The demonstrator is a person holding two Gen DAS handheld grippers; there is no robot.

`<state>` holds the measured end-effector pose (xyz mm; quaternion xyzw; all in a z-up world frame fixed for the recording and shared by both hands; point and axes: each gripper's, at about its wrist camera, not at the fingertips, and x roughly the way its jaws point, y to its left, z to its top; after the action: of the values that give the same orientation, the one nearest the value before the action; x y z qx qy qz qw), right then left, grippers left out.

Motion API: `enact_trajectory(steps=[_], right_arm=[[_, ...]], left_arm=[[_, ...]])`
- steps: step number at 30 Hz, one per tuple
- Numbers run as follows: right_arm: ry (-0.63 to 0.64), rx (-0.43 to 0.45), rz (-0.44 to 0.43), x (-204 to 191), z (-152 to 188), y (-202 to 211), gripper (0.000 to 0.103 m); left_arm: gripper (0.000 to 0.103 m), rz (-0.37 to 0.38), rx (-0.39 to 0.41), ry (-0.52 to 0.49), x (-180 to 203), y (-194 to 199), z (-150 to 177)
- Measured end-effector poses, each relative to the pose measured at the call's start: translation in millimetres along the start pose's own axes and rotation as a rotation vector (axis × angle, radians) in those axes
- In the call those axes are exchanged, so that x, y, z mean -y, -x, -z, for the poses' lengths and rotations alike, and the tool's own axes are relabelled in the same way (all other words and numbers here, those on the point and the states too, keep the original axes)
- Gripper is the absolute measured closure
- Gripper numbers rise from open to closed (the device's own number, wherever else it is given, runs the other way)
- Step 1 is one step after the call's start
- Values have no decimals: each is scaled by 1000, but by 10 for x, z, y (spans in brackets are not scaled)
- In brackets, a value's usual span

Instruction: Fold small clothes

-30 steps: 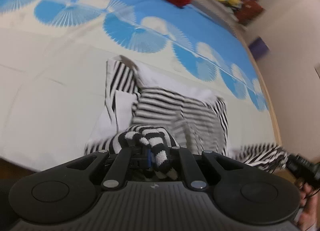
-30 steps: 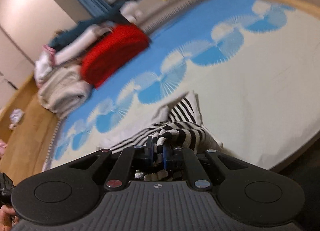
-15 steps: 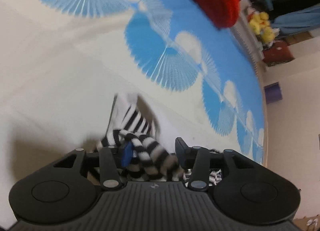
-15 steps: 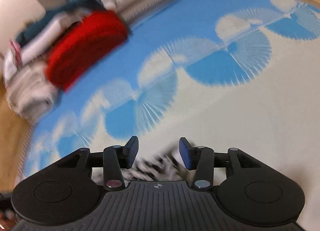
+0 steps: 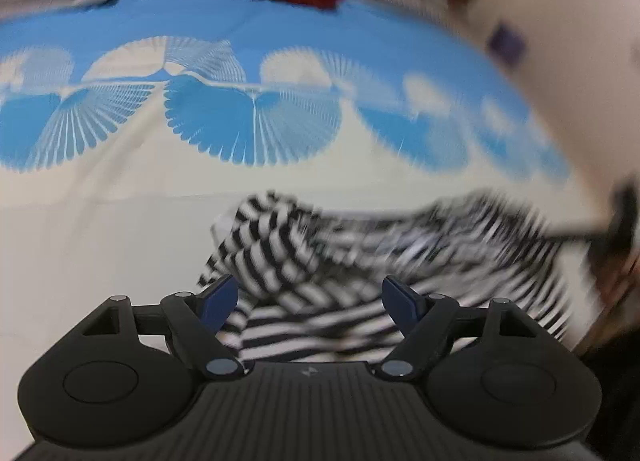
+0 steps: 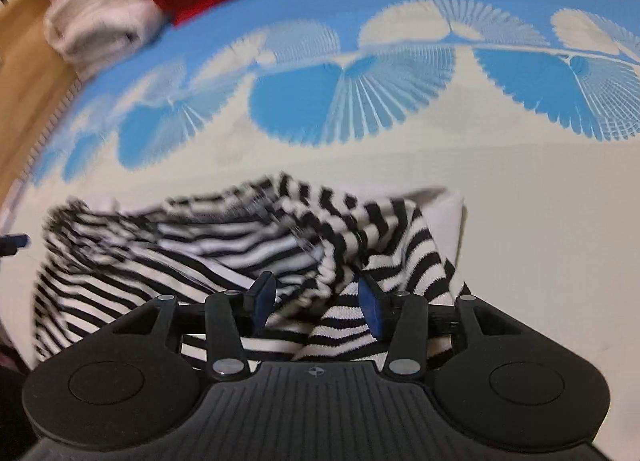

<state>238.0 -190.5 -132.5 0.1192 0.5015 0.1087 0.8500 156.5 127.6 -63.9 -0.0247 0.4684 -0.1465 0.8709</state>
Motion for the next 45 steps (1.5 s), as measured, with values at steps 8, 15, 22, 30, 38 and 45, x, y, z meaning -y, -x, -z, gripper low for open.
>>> enact_trajectory(steps=[8, 15, 22, 30, 38, 45], right_arm=[[-116, 27, 49, 81, -150, -75, 91], [-355, 398, -3, 354, -434, 361, 94], [-344, 214, 91, 497, -536, -85, 67], [-298, 239, 95, 876, -431, 204, 43], [-138, 140, 146, 537, -453, -152, 80], [-134, 277, 211, 410, -521, -124, 98]], left_arm=[[45, -158, 17, -123, 108, -422, -91], [98, -117, 287, 84, 102, -322, -477], [81, -294, 31, 62, 27, -816, -518], [52, -145, 62, 177, -371, -586, -510], [101, -204, 118, 49, -203, -705, -483], [92, -285, 19, 51, -267, -963, -501]])
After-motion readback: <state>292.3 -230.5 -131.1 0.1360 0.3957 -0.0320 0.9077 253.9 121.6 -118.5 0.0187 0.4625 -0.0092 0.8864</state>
